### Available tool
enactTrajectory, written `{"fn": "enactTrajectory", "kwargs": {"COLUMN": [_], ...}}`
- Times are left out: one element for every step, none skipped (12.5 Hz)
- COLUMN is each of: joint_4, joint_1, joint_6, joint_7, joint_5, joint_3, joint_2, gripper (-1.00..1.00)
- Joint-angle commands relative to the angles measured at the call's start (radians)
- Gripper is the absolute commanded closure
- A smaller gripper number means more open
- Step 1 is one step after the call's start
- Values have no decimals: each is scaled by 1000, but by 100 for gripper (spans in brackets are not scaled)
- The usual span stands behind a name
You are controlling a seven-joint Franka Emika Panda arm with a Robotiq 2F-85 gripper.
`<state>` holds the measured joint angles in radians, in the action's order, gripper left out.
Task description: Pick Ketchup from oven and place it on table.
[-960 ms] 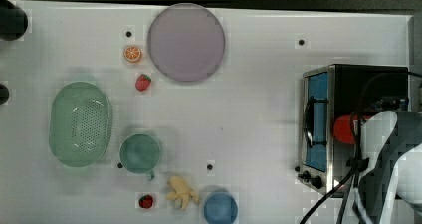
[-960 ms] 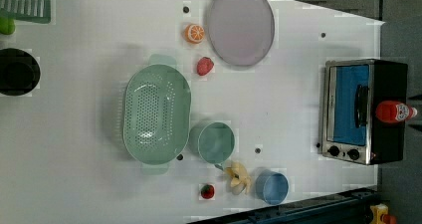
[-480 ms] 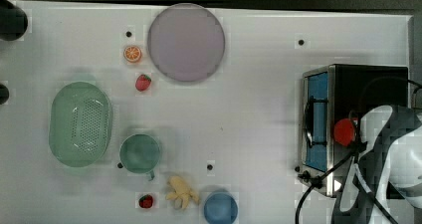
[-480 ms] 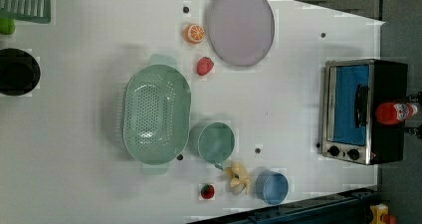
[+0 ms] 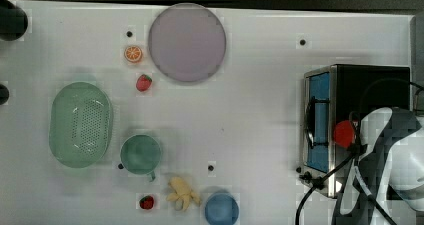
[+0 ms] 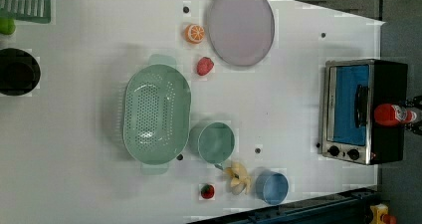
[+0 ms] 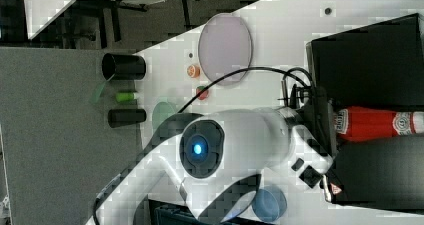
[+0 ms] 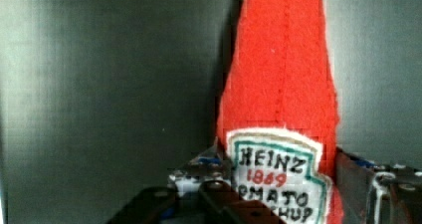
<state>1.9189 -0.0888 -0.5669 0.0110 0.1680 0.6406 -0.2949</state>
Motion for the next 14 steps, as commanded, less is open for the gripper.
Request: {"fn": "enactTrajectory", "kwargs": {"joint_4": [-130,-161,-196,-197,-194,-189,-179,-147,-124,-98,-48,-4,50,96], "joint_1": [75,101,150,175,194,209,218,235,242,247,252,253,253,253], "joint_6": [132,177,218,216,219,219,219,218,216,211,188,153,98,47], "joint_7": [33,33,33,33,33,33,33,33,33,33,33,33,33,33], "joint_5": [-41,-62,-71,-71,-71,-71,-71,-71,-71,-71,-71,-72,-79,-87], "joint_3": [-25,-47,-115,-165,-219,-274,-314,-390,-418,-441,-463,-468,-467,-464], "joint_2": [75,93,128,144,151,150,149,148,148,149,149,150,149,149], "gripper": [-23,-23,-23,-23,-23,-23,-23,-23,-23,-23,-23,-23,-23,-23]}}
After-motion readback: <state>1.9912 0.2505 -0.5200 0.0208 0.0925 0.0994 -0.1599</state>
